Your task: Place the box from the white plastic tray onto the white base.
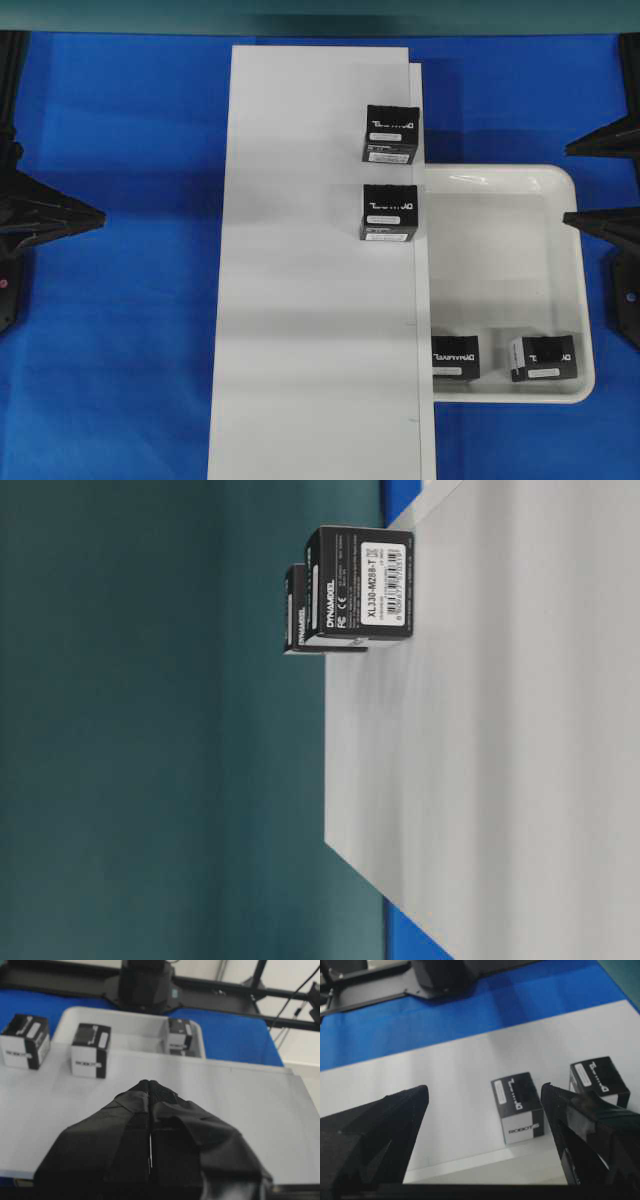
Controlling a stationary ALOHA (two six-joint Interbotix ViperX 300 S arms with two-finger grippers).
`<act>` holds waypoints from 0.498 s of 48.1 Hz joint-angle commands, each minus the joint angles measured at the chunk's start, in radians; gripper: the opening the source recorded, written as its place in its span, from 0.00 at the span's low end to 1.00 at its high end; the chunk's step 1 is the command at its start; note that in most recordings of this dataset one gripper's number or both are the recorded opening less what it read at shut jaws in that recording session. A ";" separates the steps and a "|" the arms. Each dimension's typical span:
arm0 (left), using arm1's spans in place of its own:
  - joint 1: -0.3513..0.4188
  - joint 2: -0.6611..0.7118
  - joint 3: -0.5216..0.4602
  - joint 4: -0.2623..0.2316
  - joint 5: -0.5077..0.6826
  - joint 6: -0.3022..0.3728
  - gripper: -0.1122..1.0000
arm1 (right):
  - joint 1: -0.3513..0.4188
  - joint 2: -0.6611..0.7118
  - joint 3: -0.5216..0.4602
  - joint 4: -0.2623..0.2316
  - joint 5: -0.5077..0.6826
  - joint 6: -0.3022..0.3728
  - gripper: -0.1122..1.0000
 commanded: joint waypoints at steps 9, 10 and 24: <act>0.002 0.009 -0.009 0.003 -0.009 0.002 0.04 | 0.003 0.002 -0.008 0.011 -0.023 0.020 0.97; 0.002 0.009 -0.009 0.003 -0.008 0.002 0.04 | 0.005 0.003 -0.006 0.011 -0.023 0.021 0.97; 0.002 0.009 -0.009 0.003 -0.009 0.000 0.04 | 0.006 0.002 0.003 0.011 -0.025 0.023 0.97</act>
